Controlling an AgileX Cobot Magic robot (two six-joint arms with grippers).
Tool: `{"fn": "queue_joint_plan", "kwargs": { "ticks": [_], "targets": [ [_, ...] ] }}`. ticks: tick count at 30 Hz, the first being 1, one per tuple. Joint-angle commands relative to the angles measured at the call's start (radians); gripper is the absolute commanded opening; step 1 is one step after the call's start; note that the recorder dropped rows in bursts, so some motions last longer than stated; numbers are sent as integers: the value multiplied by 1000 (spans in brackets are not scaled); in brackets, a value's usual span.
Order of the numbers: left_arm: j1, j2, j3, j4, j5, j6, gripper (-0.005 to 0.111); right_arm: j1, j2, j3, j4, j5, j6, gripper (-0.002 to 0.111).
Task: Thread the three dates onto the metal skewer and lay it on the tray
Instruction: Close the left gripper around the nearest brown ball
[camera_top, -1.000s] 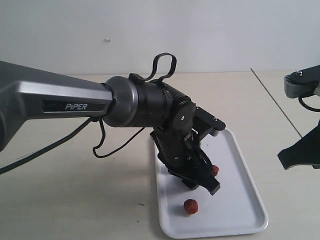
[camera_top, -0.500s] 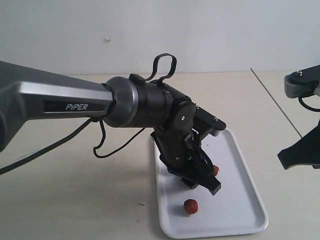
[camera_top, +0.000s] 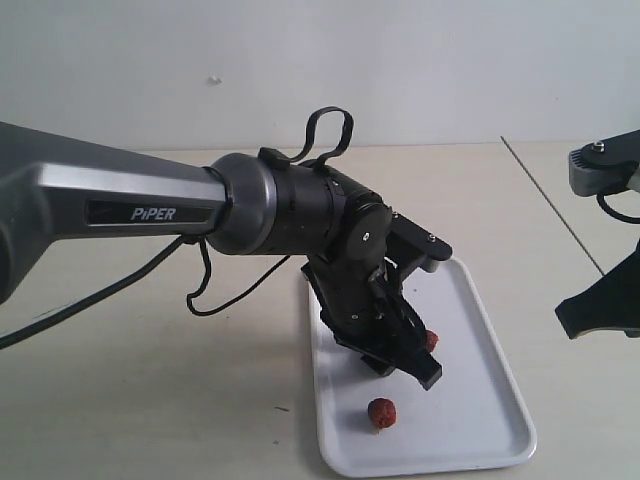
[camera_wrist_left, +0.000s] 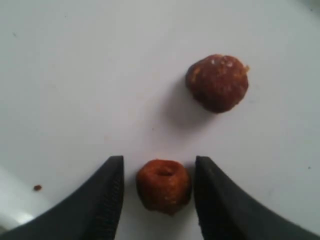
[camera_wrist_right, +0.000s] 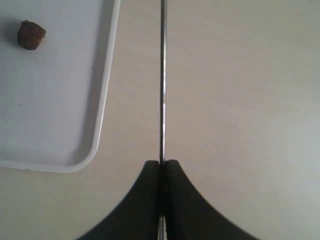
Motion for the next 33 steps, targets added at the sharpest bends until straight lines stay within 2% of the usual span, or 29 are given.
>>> {"fn": "queue_joint_plan", "kwargs": {
  "ticks": [1,5,10,33],
  "targets": [
    [-3,8,-4,3,15,6,44,-3,-3,-9,-5,-8,-8,0],
    [-3,8,-4,3,15,6,42,-3,-3,-9,-5,-8,-8,0],
    [-3,8,-4,3,15,6,29,-3,-3,-9,-5,-8,-8,0],
    [-3,8,-4,3,15,27,29,-3,-3,-9,-5,-8,-8,0]
  ]
}}
